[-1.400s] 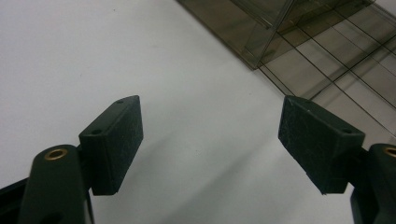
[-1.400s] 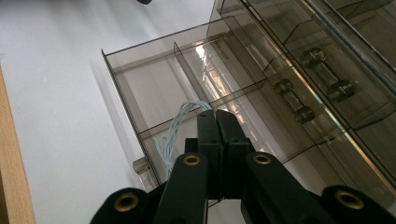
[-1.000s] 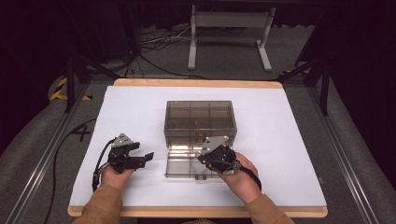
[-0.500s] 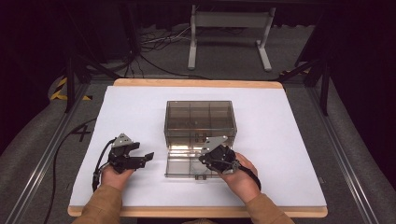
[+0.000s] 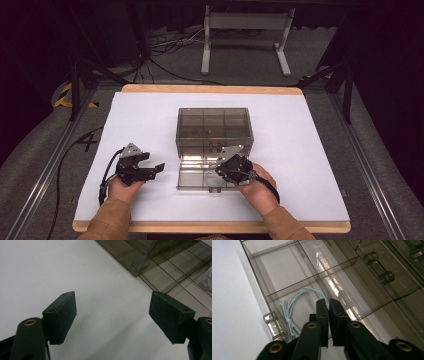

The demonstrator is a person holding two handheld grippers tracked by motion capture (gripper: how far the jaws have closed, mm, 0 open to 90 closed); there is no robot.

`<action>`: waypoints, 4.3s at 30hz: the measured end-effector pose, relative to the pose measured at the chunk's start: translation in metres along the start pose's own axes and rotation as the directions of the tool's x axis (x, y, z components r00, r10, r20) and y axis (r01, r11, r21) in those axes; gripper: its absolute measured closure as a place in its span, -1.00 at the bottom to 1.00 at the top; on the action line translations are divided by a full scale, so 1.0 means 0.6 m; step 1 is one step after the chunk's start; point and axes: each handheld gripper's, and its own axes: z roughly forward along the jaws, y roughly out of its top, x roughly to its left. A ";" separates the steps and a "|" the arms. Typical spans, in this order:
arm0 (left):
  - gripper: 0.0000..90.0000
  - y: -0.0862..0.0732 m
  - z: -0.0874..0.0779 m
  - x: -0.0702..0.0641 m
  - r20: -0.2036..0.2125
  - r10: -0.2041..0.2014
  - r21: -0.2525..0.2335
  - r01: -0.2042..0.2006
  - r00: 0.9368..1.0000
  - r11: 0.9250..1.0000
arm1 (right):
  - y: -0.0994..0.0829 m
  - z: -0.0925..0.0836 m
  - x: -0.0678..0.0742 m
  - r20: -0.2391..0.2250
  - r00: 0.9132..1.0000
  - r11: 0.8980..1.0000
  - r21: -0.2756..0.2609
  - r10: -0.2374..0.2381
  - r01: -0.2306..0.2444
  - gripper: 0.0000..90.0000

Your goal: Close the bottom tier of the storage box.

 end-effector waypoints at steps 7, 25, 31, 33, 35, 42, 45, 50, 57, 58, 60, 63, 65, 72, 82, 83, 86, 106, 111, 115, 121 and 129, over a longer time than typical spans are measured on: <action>-0.49 0.000 0.000 0.000 0.000 0.000 -0.001 0.000 1.000 1.000 | -0.001 -0.001 -0.001 0.017 1.000 1.000 -0.011 -0.003 0.004 0.81; -0.49 0.002 0.002 0.000 0.005 0.005 0.005 -0.005 1.000 1.000 | -0.002 -0.033 -0.011 -0.040 0.999 0.999 -0.033 0.012 -0.013 1.00; -0.48 0.002 0.003 0.000 0.003 0.001 0.002 -0.001 1.000 1.000 | 0.000 -0.040 -0.007 -0.092 0.996 1.000 -0.026 -0.019 0.016 1.00; -0.48 0.003 0.003 0.000 0.003 0.002 0.001 -0.002 1.000 1.000 | 0.001 -0.041 -0.004 -0.109 0.993 0.999 -0.021 -0.038 0.036 1.00; -0.48 0.003 0.004 -0.001 0.002 0.002 0.003 -0.002 1.000 1.000 | 0.001 -0.042 -0.002 -0.115 0.992 0.999 -0.017 -0.043 0.042 1.00; -0.48 0.003 0.003 0.000 0.005 0.005 0.000 -0.005 1.000 1.000 | 0.004 -0.043 0.006 -0.158 0.984 0.997 0.014 -0.078 0.081 1.00; -0.48 0.003 0.003 0.000 0.004 0.004 0.001 -0.004 1.000 1.000 | 0.004 -0.040 0.010 -0.178 0.980 0.995 0.024 -0.092 0.098 1.00; -0.48 0.003 0.004 -0.001 0.002 0.005 0.003 -0.005 1.000 1.000 | 0.004 -0.034 0.017 -0.211 0.971 0.990 0.062 -0.111 0.126 1.00; -0.48 0.003 0.003 0.000 0.006 0.005 0.005 -0.005 1.000 1.000 | 0.005 -0.028 0.026 -0.247 0.961 0.984 0.094 -0.123 0.150 1.00; -0.48 0.003 0.003 0.000 0.006 0.005 0.006 -0.005 1.000 1.000 | 0.005 -0.026 0.028 -0.255 0.958 0.982 0.102 -0.130 0.160 1.00; -0.48 0.003 0.004 -0.001 0.004 0.004 0.003 -0.004 1.000 1.000 | 0.004 -0.024 0.032 -0.264 0.956 0.980 0.117 -0.126 0.161 1.00; -0.48 0.003 0.004 -0.001 0.004 0.004 0.004 -0.004 1.000 1.000 | 0.004 -0.020 0.032 -0.272 0.951 0.976 0.116 -0.147 0.184 1.00; -0.48 0.003 0.004 -0.001 0.003 0.003 0.004 -0.004 1.000 1.000 | 0.003 -0.019 0.035 -0.285 0.949 0.974 0.141 -0.134 0.179 1.00; -0.48 0.003 0.004 -0.001 0.003 0.004 0.005 -0.004 1.000 1.000 | 0.002 -0.014 0.040 -0.304 0.943 0.967 0.167 -0.138 0.195 1.00; -0.48 0.003 0.004 -0.001 0.004 0.003 0.007 -0.003 1.000 1.000 | 0.000 -0.002 0.049 -0.327 0.933 0.953 0.207 -0.147 0.223 1.00; -0.48 0.003 0.004 -0.001 0.004 0.003 0.007 -0.003 1.000 1.000 | 0.000 0.000 0.049 -0.331 0.931 0.951 0.205 -0.153 0.230 1.00; -0.48 0.003 0.004 -0.001 0.004 0.003 0.006 -0.003 1.000 1.000 | -0.001 0.003 0.051 -0.332 0.930 0.948 0.213 -0.157 0.236 1.00; -0.48 0.003 0.004 -0.001 0.002 0.003 0.008 -0.003 1.000 1.000 | -0.001 0.014 0.051 -0.299 0.939 0.948 0.213 -0.168 0.237 1.00; -0.48 0.003 0.004 -0.001 0.001 0.003 0.008 -0.003 1.000 1.000 | -0.001 0.013 0.051 -0.297 0.939 0.948 0.210 -0.170 0.238 1.00; -0.48 0.003 0.004 -0.001 0.001 0.003 0.008 -0.003 1.000 1.000 | -0.001 0.015 0.049 -0.289 0.941 0.951 0.201 -0.173 0.236 1.00; -0.48 0.003 0.004 -0.001 0.000 0.004 0.008 -0.004 1.000 1.000 | 0.001 0.017 0.045 -0.268 0.949 0.956 0.192 -0.168 0.224 1.00; -0.48 0.000 0.002 -0.003 0.002 0.007 0.018 -0.007 1.000 1.000 | 0.001 0.021 0.034 -0.245 0.956 0.962 0.177 -0.163 0.209 1.00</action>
